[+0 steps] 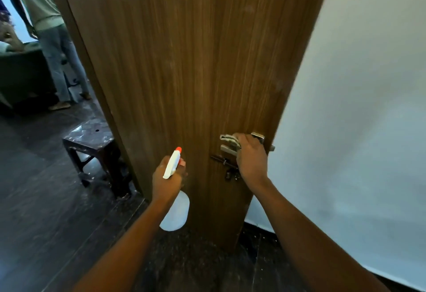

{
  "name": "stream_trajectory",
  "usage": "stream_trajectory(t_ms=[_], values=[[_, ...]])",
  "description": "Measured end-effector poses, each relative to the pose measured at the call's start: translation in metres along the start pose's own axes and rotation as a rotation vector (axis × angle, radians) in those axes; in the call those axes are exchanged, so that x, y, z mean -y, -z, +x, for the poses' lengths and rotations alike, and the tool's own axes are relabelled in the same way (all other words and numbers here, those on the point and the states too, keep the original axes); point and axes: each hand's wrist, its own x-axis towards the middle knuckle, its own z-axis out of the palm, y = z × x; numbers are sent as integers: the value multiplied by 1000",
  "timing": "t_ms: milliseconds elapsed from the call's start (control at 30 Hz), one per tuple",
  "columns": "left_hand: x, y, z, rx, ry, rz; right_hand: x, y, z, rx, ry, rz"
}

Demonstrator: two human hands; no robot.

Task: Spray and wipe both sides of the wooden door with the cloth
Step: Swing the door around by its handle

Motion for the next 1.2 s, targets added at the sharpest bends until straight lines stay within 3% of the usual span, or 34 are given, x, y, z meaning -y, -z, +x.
stream_trajectory(t_ms=[100, 200, 300, 600, 733, 867, 933, 1067, 1200], values=[[1, 4, -30, -65, -10, 51, -6, 41, -37, -213, -125, 247], [-5, 5, -58, -101, -16, 39, -26, 77, -41, -397, -291, 348], [-10, 1, -80, -155, -40, 37, -51, 89, -29, -333, -320, 409], [-37, -14, -133, -392, -127, 62, -40, 53, 2, 238, 160, 716], [-50, -7, -163, -585, -165, 119, -4, 30, -7, 298, 396, 674], [-59, 11, -202, -721, -137, 194, 30, 14, -24, 497, 683, 549], [-64, 19, -221, -769, -135, 214, 38, 7, -29, 537, 832, 460], [-71, 38, -247, -849, -140, 239, 57, -7, -27, 375, 1084, 371], [-73, 54, -262, -960, -131, 172, 90, -22, -28, 518, 1252, 196]])
